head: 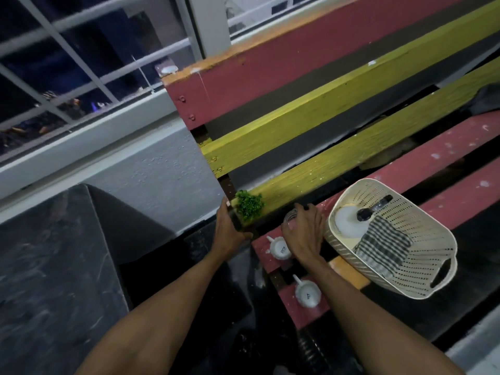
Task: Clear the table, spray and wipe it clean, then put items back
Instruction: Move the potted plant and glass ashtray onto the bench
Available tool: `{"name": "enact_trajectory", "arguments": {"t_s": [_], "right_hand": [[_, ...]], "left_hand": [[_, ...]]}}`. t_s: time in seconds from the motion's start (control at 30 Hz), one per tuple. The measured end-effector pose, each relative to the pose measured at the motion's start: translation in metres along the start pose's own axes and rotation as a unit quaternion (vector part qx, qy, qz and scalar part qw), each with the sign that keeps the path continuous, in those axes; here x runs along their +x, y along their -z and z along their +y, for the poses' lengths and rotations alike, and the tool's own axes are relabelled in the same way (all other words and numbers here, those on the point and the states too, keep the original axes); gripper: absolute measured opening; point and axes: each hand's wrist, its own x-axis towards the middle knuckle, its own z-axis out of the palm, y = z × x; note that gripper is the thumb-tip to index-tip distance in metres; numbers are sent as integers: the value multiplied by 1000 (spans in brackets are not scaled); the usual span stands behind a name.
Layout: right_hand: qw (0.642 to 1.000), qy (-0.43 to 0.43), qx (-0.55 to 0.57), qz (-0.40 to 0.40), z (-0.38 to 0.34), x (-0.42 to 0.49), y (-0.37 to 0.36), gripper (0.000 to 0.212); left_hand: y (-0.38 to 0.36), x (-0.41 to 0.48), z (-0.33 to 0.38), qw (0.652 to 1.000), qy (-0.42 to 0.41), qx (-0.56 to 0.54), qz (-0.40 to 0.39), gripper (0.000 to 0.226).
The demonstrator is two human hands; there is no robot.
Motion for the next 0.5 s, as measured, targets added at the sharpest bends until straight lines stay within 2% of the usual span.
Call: {"name": "enact_trajectory", "arguments": {"t_s": [0.2, 0.5], "right_hand": [[997, 31, 70, 18, -12, -55, 42, 55], [983, 24, 168, 67, -17, -151, 124, 50]], "left_hand": [[27, -61, 40, 998, -52, 18, 2, 117], [37, -149, 124, 988, -137, 35, -67, 101]]}}
